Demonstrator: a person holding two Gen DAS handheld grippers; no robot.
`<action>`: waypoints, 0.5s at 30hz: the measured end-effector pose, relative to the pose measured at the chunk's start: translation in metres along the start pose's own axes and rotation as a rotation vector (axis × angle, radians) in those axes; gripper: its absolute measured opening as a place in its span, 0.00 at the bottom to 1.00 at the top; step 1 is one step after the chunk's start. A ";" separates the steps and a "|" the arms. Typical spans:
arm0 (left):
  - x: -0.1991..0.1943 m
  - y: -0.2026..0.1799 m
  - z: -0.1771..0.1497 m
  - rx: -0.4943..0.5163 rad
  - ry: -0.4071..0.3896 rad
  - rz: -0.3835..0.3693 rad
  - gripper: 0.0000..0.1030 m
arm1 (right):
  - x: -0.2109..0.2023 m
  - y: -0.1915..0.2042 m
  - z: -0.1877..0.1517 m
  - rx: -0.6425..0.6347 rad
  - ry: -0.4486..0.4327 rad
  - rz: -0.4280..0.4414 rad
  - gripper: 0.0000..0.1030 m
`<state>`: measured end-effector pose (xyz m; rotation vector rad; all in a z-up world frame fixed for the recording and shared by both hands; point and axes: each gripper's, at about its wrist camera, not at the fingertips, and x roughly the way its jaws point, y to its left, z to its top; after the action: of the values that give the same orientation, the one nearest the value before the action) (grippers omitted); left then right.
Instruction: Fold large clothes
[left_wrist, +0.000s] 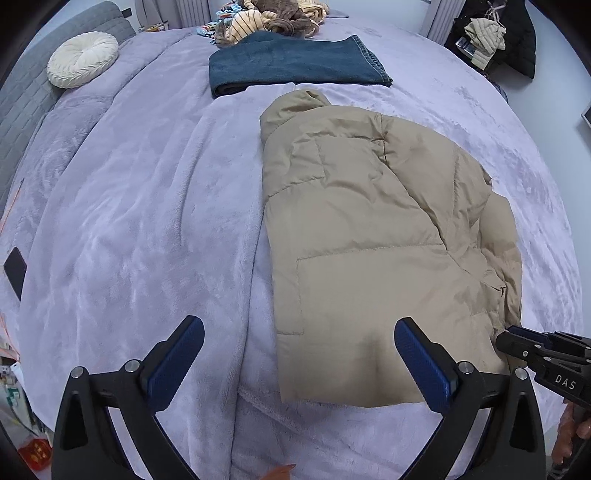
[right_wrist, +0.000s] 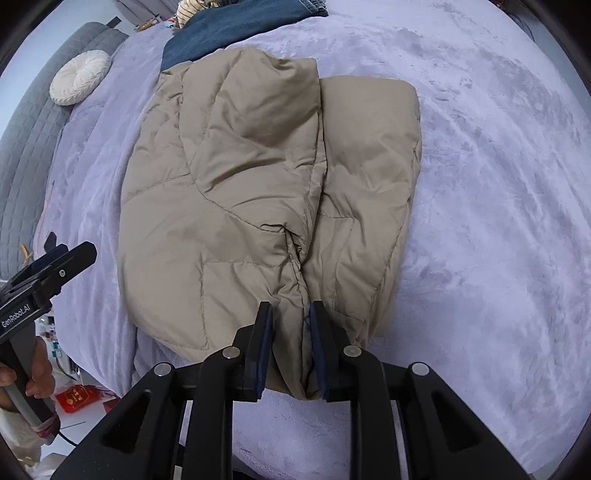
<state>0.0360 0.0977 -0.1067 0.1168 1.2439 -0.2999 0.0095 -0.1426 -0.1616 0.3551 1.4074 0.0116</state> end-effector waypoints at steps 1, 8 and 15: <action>-0.002 0.001 0.000 0.000 -0.001 -0.003 1.00 | -0.004 0.001 0.000 0.001 -0.005 0.000 0.29; -0.006 0.003 -0.005 0.020 0.010 -0.006 1.00 | -0.022 0.013 -0.009 0.018 -0.038 -0.020 0.33; -0.005 0.011 -0.009 0.021 0.021 -0.011 1.00 | -0.025 0.018 -0.016 0.060 -0.054 -0.031 0.41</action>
<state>0.0294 0.1115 -0.1063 0.1316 1.2632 -0.3224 -0.0062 -0.1268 -0.1352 0.3812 1.3613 -0.0652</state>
